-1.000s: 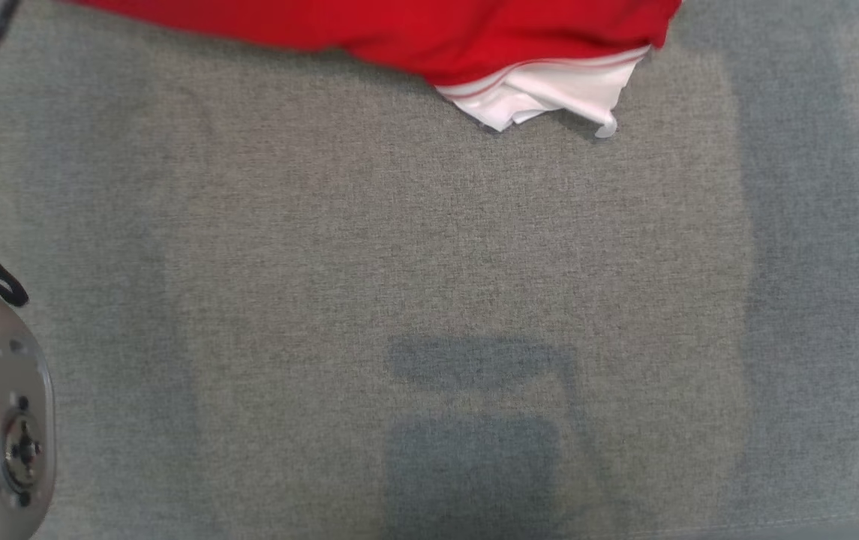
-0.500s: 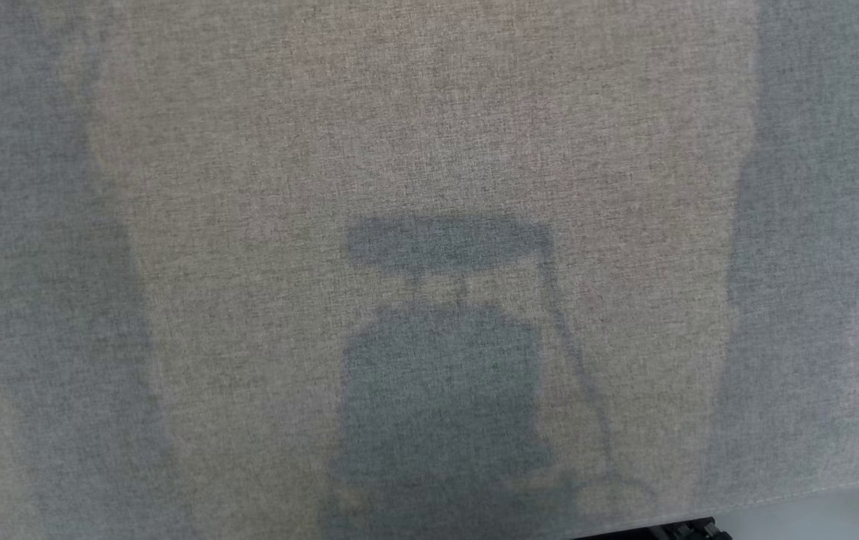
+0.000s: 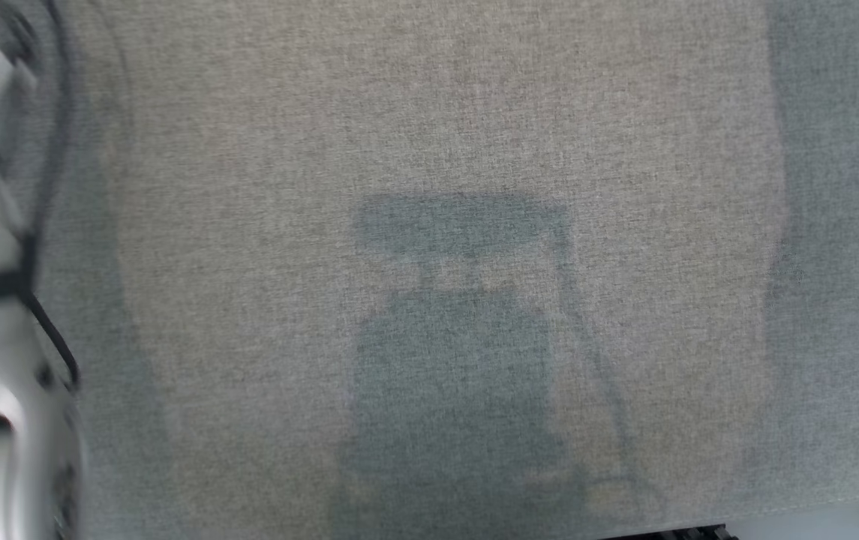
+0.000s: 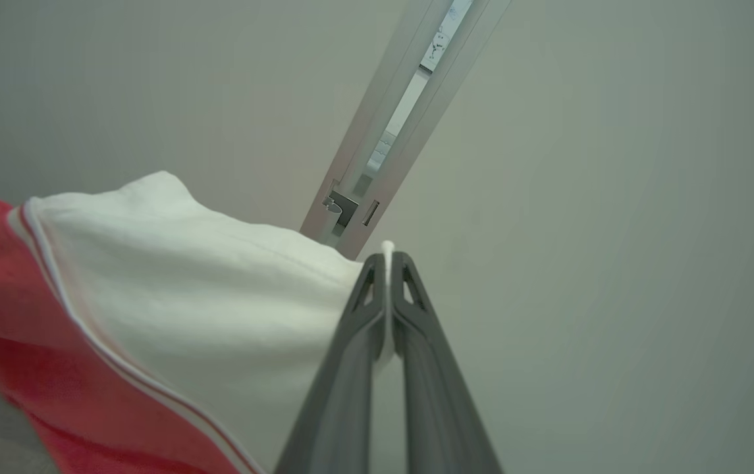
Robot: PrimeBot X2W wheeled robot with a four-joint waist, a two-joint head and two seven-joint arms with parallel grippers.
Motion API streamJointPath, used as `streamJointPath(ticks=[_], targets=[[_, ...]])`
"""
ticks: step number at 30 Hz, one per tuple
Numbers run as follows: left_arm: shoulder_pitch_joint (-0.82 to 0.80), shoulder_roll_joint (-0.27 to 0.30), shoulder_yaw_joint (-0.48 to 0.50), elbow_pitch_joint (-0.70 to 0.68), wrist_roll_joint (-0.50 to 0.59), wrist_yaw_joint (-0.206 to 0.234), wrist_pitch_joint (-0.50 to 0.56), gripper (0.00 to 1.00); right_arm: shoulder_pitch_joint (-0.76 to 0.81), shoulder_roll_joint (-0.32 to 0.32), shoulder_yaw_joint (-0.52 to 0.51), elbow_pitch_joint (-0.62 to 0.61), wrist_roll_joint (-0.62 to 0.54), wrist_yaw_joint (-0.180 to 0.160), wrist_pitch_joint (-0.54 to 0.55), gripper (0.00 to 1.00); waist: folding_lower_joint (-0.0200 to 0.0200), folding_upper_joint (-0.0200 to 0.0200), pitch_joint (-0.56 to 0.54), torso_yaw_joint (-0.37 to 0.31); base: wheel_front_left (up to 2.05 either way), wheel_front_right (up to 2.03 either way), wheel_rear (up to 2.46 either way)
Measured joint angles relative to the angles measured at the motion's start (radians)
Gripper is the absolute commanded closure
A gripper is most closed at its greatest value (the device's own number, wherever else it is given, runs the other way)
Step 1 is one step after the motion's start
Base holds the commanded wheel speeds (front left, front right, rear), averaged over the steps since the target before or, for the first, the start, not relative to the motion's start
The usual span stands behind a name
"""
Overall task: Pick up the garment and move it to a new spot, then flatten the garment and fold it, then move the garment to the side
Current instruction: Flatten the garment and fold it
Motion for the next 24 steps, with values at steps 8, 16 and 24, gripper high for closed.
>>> streamJointPath(ticks=[8, 16, 24], targets=[[0.421, -0.035, -0.025, -0.019, -0.055, 0.0, 0.018, 1.0, 0.339, -0.183, 0.129, -0.211, 0.245, 0.0, 0.173, 1.0, 0.0, 0.0, -0.1, 0.03, 0.0, 0.0, 0.0], [0.75, -0.089, -0.013, -0.073, -0.122, 0.081, 0.051, 1.0, 0.754, -0.301, 0.087, -0.485, 0.376, 0.0, 0.412, 1.0, -0.0001, 0.0, -0.251, 0.059, 0.0, 0.0, 0.0], [0.971, -0.126, -0.012, -0.106, -0.216, 0.142, 0.045, 1.0, 1.067, -0.306, 0.035, -0.632, 0.412, 0.0, 0.531, 1.0, -0.0002, 0.0, -0.404, 0.088, 0.0, 0.0, 0.0]])
